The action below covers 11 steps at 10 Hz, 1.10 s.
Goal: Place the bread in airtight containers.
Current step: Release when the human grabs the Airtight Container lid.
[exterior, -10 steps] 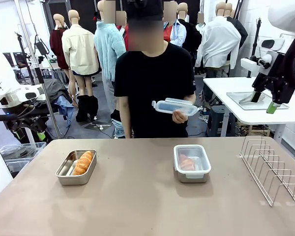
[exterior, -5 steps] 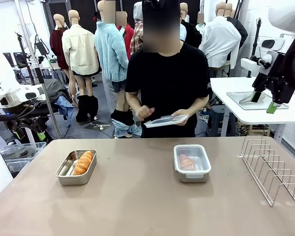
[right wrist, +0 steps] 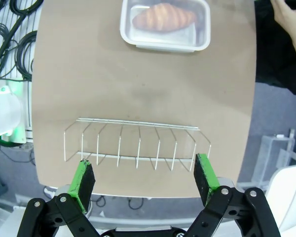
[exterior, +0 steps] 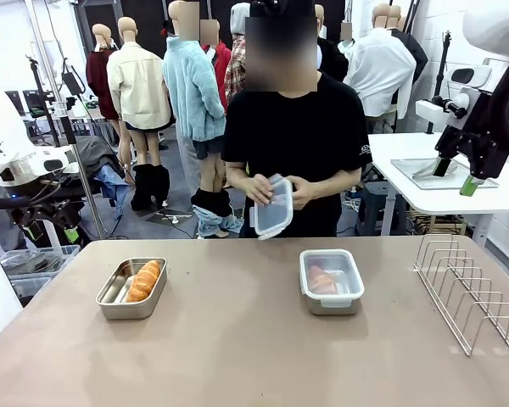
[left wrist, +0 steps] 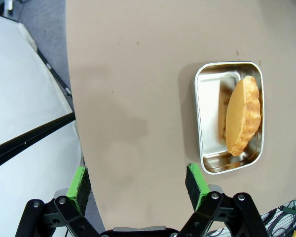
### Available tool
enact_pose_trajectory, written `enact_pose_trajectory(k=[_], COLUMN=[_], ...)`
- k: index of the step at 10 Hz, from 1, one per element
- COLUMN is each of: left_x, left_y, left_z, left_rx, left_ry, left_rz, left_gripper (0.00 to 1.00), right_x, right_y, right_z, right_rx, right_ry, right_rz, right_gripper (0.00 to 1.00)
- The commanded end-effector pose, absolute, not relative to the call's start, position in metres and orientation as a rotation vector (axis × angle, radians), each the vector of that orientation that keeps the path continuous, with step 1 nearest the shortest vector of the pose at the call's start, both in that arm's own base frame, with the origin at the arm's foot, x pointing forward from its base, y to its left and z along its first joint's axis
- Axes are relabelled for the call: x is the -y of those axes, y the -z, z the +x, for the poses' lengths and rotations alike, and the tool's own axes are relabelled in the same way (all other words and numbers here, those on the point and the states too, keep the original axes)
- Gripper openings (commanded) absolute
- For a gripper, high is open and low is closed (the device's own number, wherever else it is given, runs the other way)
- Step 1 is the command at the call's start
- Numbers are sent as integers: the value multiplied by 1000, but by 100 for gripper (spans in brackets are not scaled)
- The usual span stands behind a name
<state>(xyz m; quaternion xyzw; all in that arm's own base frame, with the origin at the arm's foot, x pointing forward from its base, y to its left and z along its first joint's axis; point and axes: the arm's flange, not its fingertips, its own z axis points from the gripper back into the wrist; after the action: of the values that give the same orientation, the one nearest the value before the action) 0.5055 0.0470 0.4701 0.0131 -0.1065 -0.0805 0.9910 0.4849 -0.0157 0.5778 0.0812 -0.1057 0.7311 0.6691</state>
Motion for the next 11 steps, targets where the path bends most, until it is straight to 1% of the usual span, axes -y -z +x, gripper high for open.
enact_pose_trajectory(k=[1,11], left_x=[-48,-48], left_y=[-471,-471], left_z=[504,504], left_rx=[212,212], left_ry=[151,151], left_rz=[51,51], left_gripper=[100,100], right_x=[15,15], right_y=[-578,-578], right_z=[488,488], right_rx=[230,230], right_ry=[-1647,-1647], right_rz=[181,181], right_gripper=[100,100])
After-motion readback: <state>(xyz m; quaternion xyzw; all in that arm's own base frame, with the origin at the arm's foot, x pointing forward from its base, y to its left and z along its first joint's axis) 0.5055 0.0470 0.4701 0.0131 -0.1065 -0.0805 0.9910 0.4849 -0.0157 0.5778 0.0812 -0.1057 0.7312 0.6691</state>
